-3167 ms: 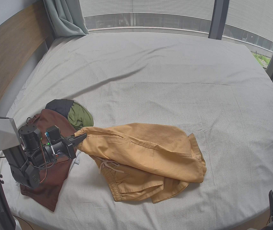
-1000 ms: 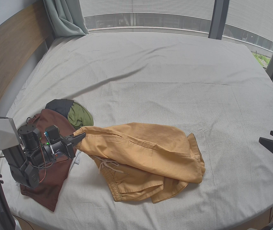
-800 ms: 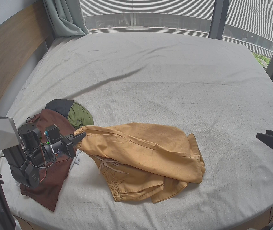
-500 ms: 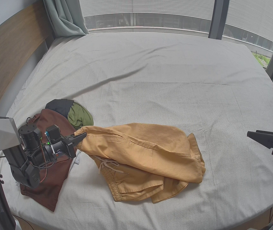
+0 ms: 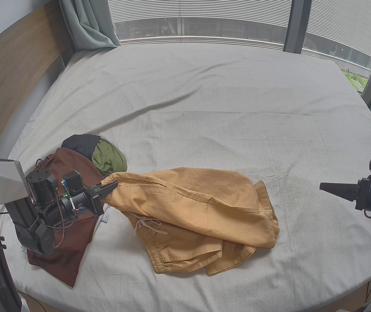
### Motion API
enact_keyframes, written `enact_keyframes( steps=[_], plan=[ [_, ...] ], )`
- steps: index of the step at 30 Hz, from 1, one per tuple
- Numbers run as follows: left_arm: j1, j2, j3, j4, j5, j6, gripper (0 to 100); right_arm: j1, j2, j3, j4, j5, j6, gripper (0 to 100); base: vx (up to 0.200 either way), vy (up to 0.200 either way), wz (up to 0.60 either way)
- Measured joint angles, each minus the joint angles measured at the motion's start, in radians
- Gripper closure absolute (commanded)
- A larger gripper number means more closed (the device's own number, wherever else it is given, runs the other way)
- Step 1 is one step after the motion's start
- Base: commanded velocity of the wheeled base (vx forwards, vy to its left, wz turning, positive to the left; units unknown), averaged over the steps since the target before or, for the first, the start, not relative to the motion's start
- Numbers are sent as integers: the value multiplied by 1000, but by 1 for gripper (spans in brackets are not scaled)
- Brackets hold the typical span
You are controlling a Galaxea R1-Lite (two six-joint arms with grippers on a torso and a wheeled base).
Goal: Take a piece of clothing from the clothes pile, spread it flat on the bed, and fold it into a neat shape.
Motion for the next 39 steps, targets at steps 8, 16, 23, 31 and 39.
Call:
enact_keyframes(
  steps=[8, 16, 23, 31, 39],
  plan=[
    [-1, 6, 0, 0, 0, 1, 100, 3, 80, -13, -71, 5, 61, 0, 0, 0, 0],
    [-3, 8, 1, 0, 0, 1, 100, 21, 171, -7, -133, 7, 74, 0, 0, 0, 0],
    [-3, 14, 1, 0, 0, 1, 100, 57, 232, -6, -139, 7, 106, 0, 0, 0, 0],
    [-1, 18, 0, 0, 0, 1, 100, 71, 318, 0, -206, 7, 108, 0, 0, 0, 0],
    [1, 19, -1, 0, -1, 2, 100, 76, 420, 27, -320, 5, 157, 0, 0, 0, 0]
  ],
)
